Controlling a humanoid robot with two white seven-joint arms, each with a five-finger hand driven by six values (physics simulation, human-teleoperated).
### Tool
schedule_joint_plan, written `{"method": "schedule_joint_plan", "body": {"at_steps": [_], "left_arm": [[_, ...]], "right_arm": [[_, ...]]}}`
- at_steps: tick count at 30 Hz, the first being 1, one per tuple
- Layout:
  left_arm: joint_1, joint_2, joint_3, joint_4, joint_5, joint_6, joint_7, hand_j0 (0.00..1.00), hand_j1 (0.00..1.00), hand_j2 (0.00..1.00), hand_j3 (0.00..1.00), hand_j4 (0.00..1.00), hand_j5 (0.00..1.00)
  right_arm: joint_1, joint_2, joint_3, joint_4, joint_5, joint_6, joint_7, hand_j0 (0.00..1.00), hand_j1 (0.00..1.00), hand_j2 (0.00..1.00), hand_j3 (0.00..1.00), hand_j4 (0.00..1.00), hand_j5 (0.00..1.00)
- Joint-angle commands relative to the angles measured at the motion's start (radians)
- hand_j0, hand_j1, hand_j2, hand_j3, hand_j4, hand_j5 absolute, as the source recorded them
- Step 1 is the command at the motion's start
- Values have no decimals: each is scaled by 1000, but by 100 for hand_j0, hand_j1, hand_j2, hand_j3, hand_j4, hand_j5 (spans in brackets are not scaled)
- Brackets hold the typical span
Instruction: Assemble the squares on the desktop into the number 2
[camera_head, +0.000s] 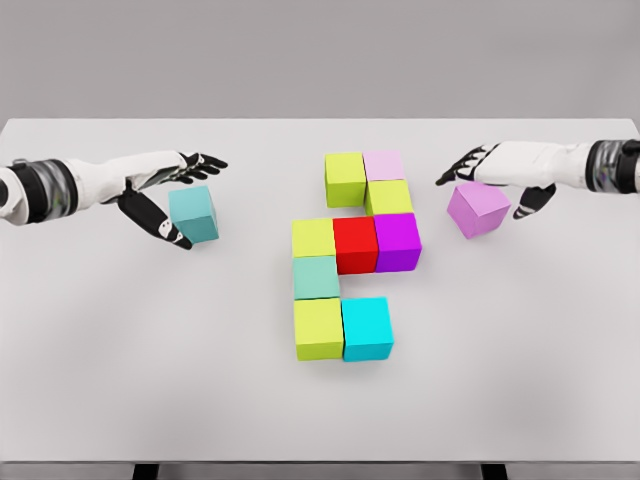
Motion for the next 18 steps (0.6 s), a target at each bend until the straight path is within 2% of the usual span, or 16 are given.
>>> {"method": "schedule_joint_plan", "body": {"at_steps": [1, 4, 11, 14, 18], "left_arm": [[2, 0, -2, 0, -7, 2, 2, 100, 100, 100, 100, 100, 100], [3, -14, -4, 0, -27, 19, 5, 100, 100, 100, 100, 100, 100], [3, -28, -14, 2, -52, 36, 46, 100, 100, 100, 100, 100, 100], [5, -33, -17, 2, -73, 56, 54, 100, 100, 100, 100, 100, 100], [18, -42, -22, 5, -93, 68, 69, 100, 100, 100, 100, 100, 100]], "right_arm": [[0, 9, 22, 16, -5, 2, 0, 100, 100, 100, 100, 100, 100], [-9, 24, 29, 42, -5, 2, 0, 100, 100, 100, 100, 100, 100], [-18, 30, 54, 45, -5, 2, 0, 100, 100, 100, 100, 100, 100], [-35, 55, 62, 94, -5, 2, 0, 100, 100, 100, 100, 100, 100], [-41, 61, 62, 119, -3, 2, 0, 100, 100, 100, 100, 100, 100]]}}
